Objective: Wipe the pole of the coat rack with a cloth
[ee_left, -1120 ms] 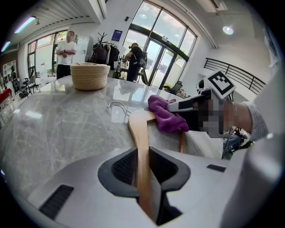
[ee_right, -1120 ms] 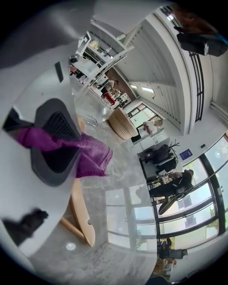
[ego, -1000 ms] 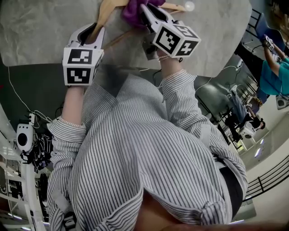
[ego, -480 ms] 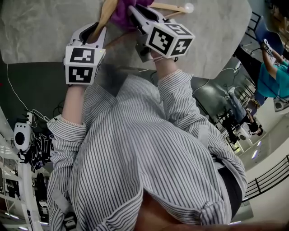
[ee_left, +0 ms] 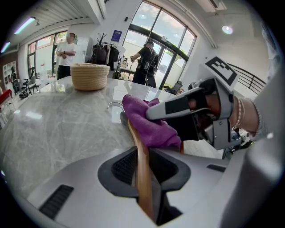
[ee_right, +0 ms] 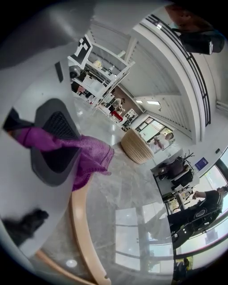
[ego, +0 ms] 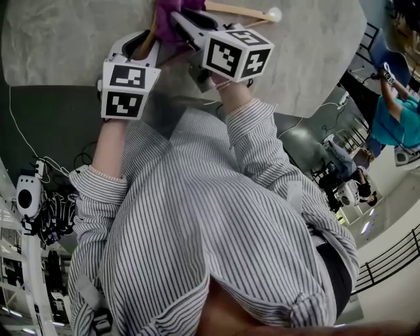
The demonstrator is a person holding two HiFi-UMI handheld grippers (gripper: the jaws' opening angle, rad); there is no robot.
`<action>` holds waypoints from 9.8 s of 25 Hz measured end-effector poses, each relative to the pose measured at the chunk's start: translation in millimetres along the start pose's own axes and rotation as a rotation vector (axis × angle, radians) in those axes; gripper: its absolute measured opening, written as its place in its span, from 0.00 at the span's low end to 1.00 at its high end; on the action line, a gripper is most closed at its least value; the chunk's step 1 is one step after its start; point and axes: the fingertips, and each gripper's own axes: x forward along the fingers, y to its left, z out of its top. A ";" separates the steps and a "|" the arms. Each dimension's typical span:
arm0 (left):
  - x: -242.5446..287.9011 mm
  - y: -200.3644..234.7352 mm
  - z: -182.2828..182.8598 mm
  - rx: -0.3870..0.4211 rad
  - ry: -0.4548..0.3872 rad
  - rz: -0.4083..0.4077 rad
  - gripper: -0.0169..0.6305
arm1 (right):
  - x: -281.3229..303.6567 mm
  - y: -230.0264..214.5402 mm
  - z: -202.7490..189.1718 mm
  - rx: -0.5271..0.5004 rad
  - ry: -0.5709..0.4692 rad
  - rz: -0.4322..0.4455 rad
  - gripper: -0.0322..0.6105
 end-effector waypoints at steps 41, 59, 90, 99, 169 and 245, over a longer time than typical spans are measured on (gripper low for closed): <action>-85.7 -4.5 -114.2 -0.180 -0.004 0.103 0.25 | 3.3 -0.5 0.6 -0.125 -0.007 -0.063 0.14; -86.6 5.9 -119.4 -0.151 0.004 0.123 0.23 | 10.5 20.5 -17.7 -0.164 0.052 -0.028 0.14; -88.6 6.8 -118.5 -0.145 0.009 0.111 0.23 | 11.1 75.8 -89.5 -0.203 0.205 0.082 0.14; -87.6 5.8 -117.5 -0.143 0.014 0.099 0.23 | 13.4 97.3 -109.0 -0.210 0.240 0.134 0.14; -84.4 -6.7 -103.9 -0.134 0.159 0.105 0.23 | -65.0 10.9 -81.9 -0.100 0.186 0.087 0.14; -110.0 5.2 -58.6 -0.025 0.002 0.171 0.27 | -147.2 -40.1 9.1 -0.102 -0.117 -0.185 0.14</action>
